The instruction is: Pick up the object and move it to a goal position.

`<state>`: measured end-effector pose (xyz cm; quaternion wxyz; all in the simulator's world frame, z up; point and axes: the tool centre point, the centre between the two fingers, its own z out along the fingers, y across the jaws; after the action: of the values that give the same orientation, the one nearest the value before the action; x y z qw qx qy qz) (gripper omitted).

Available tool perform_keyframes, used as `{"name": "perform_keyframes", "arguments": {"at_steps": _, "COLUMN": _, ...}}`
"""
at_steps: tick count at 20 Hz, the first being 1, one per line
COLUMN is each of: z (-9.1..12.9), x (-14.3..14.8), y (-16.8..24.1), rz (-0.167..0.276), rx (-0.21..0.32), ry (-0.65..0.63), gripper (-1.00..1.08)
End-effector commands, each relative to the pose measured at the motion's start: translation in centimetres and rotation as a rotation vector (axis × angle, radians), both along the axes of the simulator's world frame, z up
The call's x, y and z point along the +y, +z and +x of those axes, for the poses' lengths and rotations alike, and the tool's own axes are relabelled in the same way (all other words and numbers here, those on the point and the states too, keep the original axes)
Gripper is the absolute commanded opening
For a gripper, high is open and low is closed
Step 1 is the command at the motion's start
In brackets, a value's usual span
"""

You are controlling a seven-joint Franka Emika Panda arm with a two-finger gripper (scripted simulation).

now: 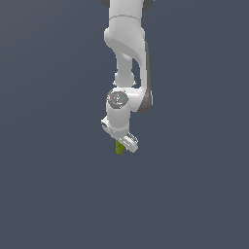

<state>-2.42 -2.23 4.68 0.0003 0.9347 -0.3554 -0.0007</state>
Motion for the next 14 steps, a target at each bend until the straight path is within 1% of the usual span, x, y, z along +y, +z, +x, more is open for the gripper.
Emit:
{"name": "perform_keyframes", "arguments": {"at_steps": 1, "z": 0.09, "x": 0.01, "y": -0.51, "rz": 0.0, "rx": -0.001, "ry": 0.0, "gripper": 1.0}}
{"name": "perform_keyframes", "arguments": {"at_steps": 3, "z": 0.12, "x": 0.01, "y": -0.6, "rz": 0.0, "rx": -0.001, "ry": 0.0, "gripper": 1.0}}
{"name": "perform_keyframes", "arguments": {"at_steps": 4, "z": 0.12, "x": 0.01, "y": -0.6, "rz": 0.0, "rx": -0.001, "ry": 0.0, "gripper": -1.0}}
{"name": "perform_keyframes", "arguments": {"at_steps": 14, "z": 0.13, "x": 0.09, "y": -0.52, "rz": 0.001, "rx": -0.002, "ry": 0.0, "gripper": -1.0}}
